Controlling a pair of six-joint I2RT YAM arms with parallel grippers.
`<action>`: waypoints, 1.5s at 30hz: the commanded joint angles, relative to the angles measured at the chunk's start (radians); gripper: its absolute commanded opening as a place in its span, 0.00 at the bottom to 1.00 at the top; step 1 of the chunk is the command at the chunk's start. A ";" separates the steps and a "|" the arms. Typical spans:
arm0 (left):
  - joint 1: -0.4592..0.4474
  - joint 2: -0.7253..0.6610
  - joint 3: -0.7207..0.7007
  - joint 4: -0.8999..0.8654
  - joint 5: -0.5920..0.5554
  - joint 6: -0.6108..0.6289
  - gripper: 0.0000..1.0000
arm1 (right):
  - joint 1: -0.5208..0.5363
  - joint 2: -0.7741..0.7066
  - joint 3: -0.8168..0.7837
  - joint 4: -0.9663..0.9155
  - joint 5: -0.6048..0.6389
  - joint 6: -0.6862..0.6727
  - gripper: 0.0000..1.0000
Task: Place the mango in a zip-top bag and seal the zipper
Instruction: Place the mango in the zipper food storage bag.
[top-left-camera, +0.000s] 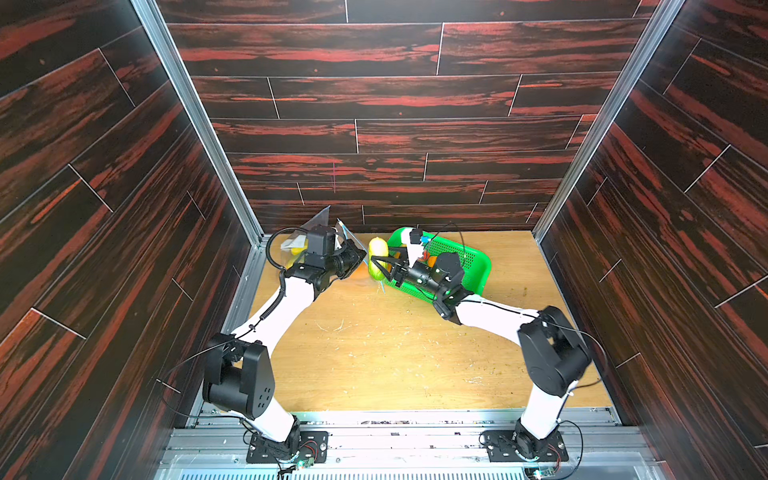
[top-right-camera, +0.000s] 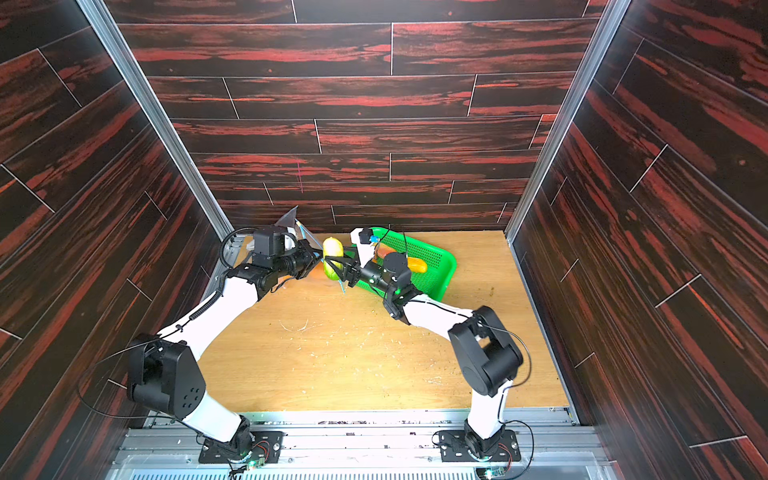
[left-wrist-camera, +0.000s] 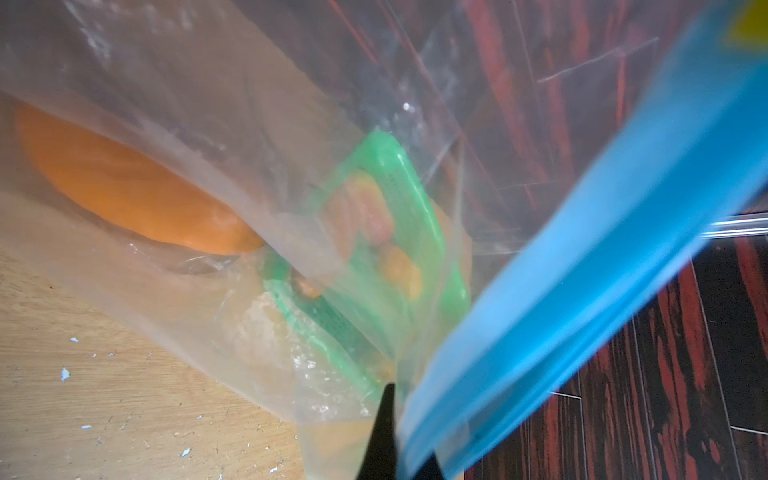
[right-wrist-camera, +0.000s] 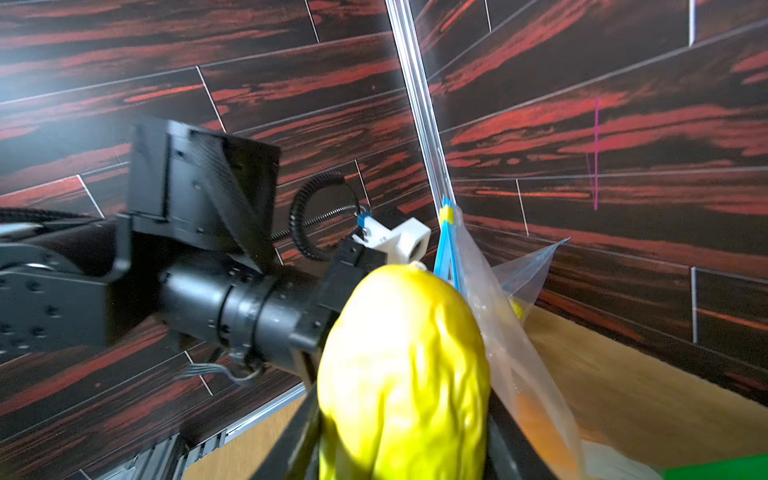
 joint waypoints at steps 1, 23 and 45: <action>0.004 -0.009 0.021 0.009 0.026 -0.003 0.00 | 0.008 0.032 0.057 0.039 0.000 -0.005 0.04; 0.004 -0.146 0.086 -0.150 0.064 0.068 0.00 | 0.020 0.072 0.212 -0.190 0.222 -0.319 0.05; 0.016 0.117 0.293 -0.292 0.107 0.196 0.00 | 0.034 -0.248 0.030 -0.307 0.206 -0.257 0.07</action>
